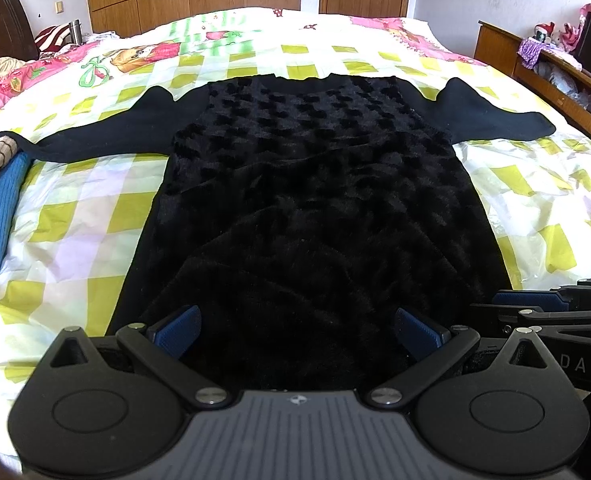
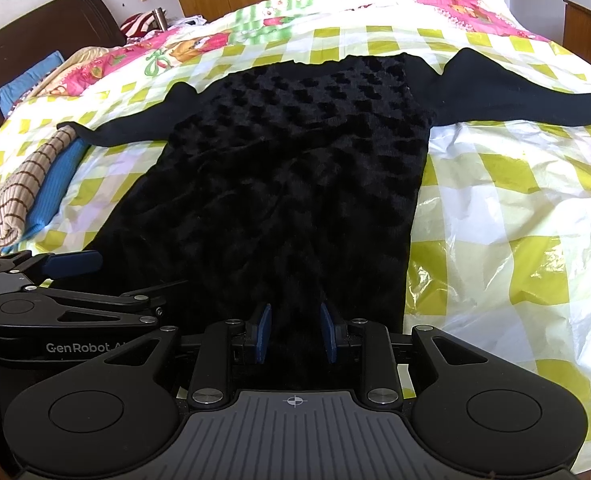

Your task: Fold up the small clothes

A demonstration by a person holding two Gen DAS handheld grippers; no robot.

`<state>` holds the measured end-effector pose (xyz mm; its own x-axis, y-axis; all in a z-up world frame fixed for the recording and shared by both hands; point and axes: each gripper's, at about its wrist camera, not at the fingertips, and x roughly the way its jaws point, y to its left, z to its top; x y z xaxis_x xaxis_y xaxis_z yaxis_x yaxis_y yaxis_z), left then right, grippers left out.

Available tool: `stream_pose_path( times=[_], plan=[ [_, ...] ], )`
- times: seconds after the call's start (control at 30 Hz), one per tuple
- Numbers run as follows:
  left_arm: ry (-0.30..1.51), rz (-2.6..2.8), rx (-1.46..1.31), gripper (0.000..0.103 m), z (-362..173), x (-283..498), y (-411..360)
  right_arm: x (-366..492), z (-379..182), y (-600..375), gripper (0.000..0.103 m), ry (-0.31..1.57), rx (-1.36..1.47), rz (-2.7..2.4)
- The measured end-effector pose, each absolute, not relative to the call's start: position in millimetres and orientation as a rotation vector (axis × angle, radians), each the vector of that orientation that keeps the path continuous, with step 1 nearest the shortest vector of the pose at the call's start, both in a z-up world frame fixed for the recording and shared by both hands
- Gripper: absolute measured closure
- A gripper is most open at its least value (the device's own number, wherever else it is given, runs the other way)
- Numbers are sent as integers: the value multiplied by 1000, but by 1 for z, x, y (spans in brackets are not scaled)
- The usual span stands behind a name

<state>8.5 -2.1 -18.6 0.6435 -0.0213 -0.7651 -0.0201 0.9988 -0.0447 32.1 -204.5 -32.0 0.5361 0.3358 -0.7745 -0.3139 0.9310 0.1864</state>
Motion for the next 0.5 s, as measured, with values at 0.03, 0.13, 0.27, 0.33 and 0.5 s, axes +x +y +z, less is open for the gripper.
stream_pose_path(
  times=[0.03, 0.13, 0.27, 0.33, 0.5],
  plan=[
    [872, 0, -50, 0, -19, 9, -2, 32, -32, -204, 76, 928, 26, 387],
    [873, 0, -48, 0, -19, 9, -2, 33, -32, -205, 76, 929, 27, 387],
    [873, 0, -47, 0, -20, 10, -2, 33, -33, -204, 76, 932, 28, 385],
    [873, 0, -48, 0, -20, 9, -2, 33, -34, -204, 76, 933, 28, 386],
    [873, -1, -46, 0, -20, 10, -2, 33, -34, -204, 76, 932, 28, 386]
  ],
)
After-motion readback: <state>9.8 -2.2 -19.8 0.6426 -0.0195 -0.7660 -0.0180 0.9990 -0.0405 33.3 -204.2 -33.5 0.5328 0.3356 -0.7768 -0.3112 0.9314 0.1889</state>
